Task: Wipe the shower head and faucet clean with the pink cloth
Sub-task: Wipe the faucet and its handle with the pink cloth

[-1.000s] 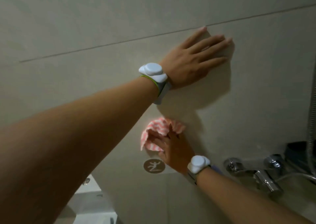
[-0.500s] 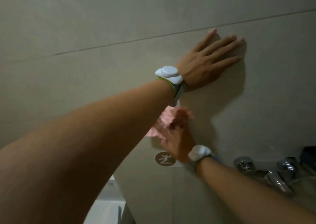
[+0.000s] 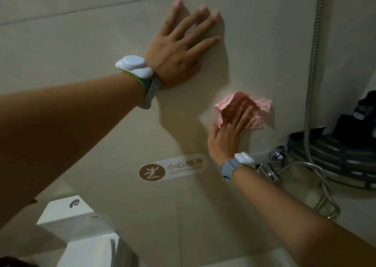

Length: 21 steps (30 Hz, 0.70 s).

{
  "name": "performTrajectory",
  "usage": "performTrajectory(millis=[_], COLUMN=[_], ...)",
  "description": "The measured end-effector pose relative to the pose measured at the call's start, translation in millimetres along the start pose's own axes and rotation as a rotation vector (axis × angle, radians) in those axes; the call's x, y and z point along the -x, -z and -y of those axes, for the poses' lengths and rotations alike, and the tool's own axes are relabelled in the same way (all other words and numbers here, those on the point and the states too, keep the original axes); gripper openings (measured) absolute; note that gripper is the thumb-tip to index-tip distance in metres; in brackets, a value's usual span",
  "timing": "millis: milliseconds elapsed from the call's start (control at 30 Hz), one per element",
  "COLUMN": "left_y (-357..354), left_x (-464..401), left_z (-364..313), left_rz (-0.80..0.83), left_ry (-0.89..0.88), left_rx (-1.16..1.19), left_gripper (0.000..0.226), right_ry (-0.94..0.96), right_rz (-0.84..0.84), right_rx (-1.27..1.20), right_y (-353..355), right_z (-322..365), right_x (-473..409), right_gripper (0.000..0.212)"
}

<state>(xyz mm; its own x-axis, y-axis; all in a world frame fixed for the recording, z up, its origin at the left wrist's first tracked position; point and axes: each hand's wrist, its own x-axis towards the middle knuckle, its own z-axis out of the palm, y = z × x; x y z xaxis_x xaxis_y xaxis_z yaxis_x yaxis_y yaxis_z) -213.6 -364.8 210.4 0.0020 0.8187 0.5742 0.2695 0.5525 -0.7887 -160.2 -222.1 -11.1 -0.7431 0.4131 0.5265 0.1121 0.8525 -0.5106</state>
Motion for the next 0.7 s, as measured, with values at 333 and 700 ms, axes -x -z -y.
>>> performTrajectory(millis=[333, 700], left_y=[-27, -31], left_x=[-24, -24], left_z=[-66, -74], left_rz=[0.011, -0.025], left_ry=[-0.131, -0.134], left_rx=[0.080, 0.036], left_gripper=[0.050, 0.052], right_ry=[0.610, -0.463], right_rz=[0.088, 0.049], right_rx=[0.046, -0.400], right_y=[-89, -30], right_z=[-24, -28], right_x=[82, 25], right_gripper=[0.071, 0.068])
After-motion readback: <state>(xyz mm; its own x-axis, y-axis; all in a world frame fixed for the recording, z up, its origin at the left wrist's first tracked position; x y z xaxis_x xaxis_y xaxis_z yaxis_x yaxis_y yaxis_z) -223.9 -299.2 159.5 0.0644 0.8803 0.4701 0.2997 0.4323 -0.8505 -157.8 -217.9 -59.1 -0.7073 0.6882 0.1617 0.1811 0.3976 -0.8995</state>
